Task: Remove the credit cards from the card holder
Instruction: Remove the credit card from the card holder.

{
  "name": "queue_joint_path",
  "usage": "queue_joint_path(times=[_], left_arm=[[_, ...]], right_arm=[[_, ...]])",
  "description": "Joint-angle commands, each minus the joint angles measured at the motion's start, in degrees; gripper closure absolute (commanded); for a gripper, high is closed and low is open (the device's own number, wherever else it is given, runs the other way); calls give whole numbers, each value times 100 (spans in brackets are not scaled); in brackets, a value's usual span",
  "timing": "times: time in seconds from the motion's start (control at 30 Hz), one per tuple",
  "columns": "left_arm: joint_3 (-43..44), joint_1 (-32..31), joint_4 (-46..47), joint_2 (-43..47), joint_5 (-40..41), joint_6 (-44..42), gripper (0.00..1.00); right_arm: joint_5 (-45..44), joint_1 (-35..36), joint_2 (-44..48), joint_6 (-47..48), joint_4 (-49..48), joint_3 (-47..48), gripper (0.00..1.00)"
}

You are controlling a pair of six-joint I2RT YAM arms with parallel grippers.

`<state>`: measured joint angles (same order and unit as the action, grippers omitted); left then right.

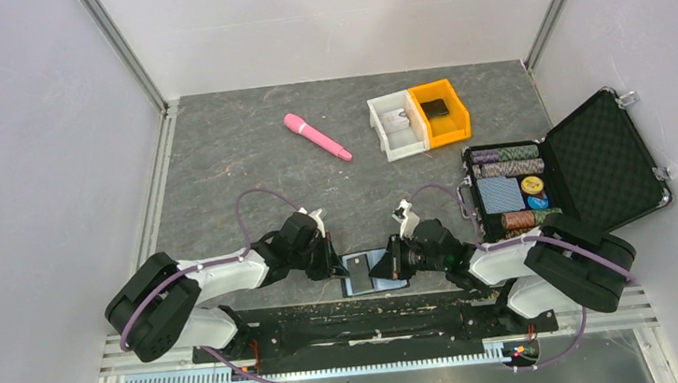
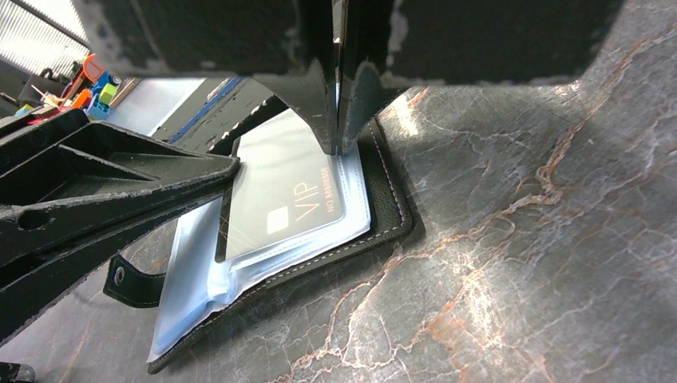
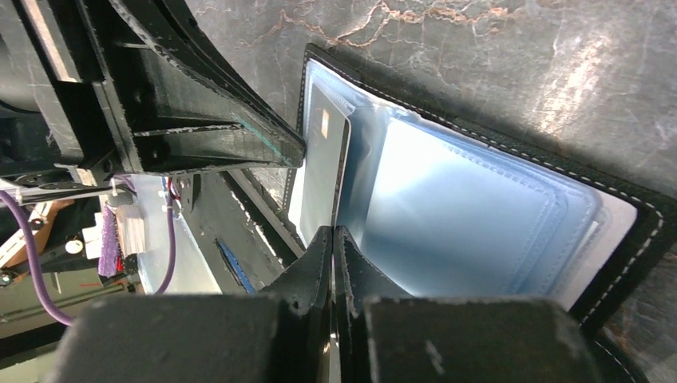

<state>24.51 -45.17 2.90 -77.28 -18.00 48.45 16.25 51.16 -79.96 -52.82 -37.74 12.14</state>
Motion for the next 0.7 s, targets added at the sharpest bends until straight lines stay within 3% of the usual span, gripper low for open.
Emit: queue_joint_path(times=[0.0, 0.67], left_arm=[[42, -1, -254, -89, 266, -28, 97], [132, -1, -536, -162, 355, -90, 98]], right_arm=[[244, -4, 48, -83, -317, -1, 100], [484, -473, 442, -130, -347, -445, 100]])
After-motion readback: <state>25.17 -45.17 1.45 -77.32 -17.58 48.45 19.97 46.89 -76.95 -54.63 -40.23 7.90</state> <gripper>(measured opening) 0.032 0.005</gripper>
